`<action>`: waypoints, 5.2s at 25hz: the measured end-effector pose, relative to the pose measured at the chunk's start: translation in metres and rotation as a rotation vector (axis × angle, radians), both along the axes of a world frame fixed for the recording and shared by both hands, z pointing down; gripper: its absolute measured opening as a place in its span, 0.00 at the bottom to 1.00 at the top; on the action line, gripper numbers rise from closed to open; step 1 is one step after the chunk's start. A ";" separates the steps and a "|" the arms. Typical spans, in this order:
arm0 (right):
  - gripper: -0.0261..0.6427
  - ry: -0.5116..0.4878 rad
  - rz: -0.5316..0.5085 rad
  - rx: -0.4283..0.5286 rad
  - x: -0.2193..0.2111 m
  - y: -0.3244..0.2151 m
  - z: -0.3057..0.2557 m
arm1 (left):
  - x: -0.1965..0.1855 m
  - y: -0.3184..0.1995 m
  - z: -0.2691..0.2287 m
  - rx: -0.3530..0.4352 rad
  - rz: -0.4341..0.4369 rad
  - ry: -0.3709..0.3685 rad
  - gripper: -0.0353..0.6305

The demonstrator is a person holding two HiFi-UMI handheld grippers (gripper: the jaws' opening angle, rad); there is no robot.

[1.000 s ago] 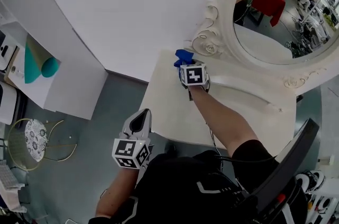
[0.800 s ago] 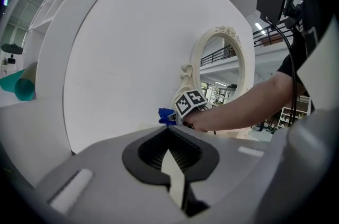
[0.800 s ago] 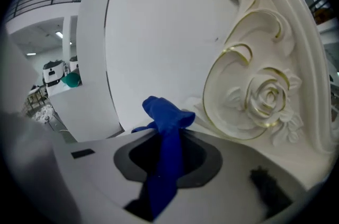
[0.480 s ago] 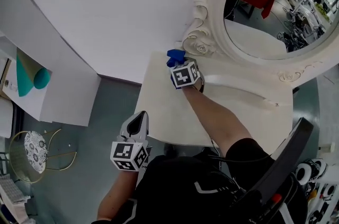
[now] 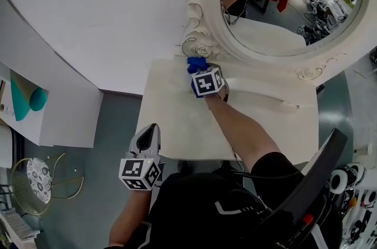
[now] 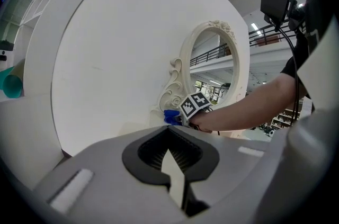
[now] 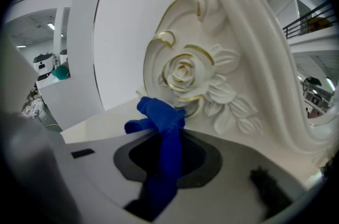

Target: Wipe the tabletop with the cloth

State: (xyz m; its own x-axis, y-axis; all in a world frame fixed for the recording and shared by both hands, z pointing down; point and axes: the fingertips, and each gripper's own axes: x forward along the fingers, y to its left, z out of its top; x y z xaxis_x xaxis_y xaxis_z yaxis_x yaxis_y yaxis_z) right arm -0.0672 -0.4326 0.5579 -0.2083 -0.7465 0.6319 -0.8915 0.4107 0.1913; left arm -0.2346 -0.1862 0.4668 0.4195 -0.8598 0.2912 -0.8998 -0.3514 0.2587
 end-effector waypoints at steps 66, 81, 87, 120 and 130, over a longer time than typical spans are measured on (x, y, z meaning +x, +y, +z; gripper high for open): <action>0.17 -0.283 0.144 0.154 0.297 0.092 -0.091 | 0.195 0.018 -0.028 0.048 0.146 -0.011 0.06; 0.17 -0.349 -0.196 0.060 -0.052 0.076 -0.071 | 0.006 0.055 -0.023 0.065 -0.142 -0.009 0.06; 0.17 -0.219 -0.154 -0.008 -0.101 0.067 -0.025 | -0.042 0.077 -0.014 0.034 -0.197 -0.019 0.06; 0.17 -0.309 0.195 -0.099 0.126 0.081 0.003 | 0.090 0.041 -0.035 0.076 0.073 -0.025 0.07; 0.17 -0.297 0.298 -0.089 0.228 0.089 0.004 | 0.152 0.028 -0.038 0.083 0.150 -0.024 0.07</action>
